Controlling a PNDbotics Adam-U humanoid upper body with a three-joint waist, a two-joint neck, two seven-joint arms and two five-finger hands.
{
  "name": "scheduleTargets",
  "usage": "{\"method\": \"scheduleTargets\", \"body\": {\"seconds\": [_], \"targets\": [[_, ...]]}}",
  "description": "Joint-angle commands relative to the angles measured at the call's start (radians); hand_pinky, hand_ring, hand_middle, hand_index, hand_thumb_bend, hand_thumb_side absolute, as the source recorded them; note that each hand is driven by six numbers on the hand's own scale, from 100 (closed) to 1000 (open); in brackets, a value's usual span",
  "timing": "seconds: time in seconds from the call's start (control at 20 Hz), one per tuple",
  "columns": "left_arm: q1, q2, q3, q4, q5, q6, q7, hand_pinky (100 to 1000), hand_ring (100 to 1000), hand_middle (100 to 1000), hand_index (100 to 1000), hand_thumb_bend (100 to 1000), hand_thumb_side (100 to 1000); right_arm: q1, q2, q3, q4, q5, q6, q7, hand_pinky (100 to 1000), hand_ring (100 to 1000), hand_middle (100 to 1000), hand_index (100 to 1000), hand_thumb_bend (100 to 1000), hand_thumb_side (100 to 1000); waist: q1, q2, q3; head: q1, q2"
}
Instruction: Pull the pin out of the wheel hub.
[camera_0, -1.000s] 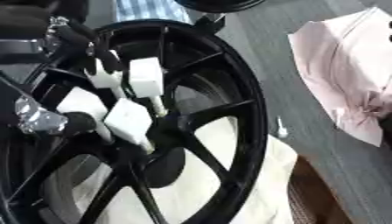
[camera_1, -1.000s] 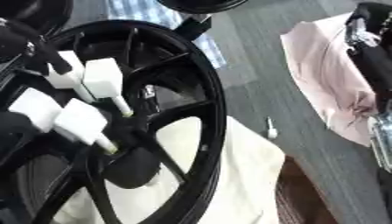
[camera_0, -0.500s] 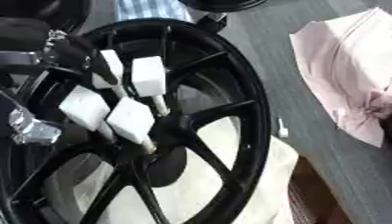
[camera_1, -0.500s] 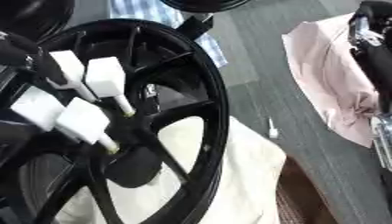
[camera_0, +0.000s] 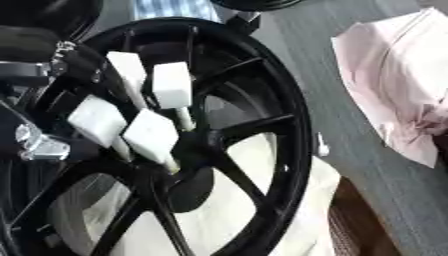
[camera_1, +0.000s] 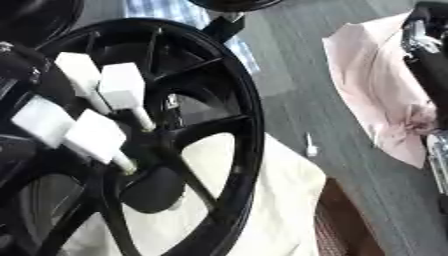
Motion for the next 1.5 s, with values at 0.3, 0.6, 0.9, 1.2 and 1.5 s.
{"method": "scheduleTargets", "body": {"seconds": [0.3,0.6,0.9,1.2,1.5], "targets": [[-0.005,0.021,0.019,0.004,-0.023,0.002,0.017,708,618,676,838,330,616,-0.012,-0.017,-0.003,-0.018,-0.001,-0.002,0.005,790,792,692,768,100,501,-0.010,-0.016,-0.002,0.002,-0.012],[-0.003,0.018,0.019,0.013,-0.033,-0.002,0.029,703,613,649,826,303,575,-0.013,-0.017,-0.003,-0.018,-0.001,-0.003,0.008,790,792,692,768,100,501,-0.011,-0.016,-0.002,0.003,-0.013],[-0.004,0.014,0.017,0.025,-0.038,-0.007,0.022,687,596,620,801,248,514,-0.013,-0.017,-0.003,-0.018,-0.002,-0.003,0.007,791,793,692,768,100,506,-0.012,-0.015,-0.002,0.004,-0.014],[-0.008,0.007,0.011,0.043,-0.045,-0.032,-0.033,691,605,628,801,222,457,-0.013,-0.016,-0.003,-0.021,-0.002,-0.002,0.005,791,794,694,768,100,506,-0.012,-0.015,-0.003,0.006,-0.015],[-0.019,-0.002,0.009,0.062,-0.041,-0.040,-0.051,672,582,589,772,165,416,-0.013,-0.016,-0.003,-0.022,-0.006,-0.001,0.002,791,795,695,768,100,509,-0.012,-0.016,-0.003,0.006,-0.016]]}}
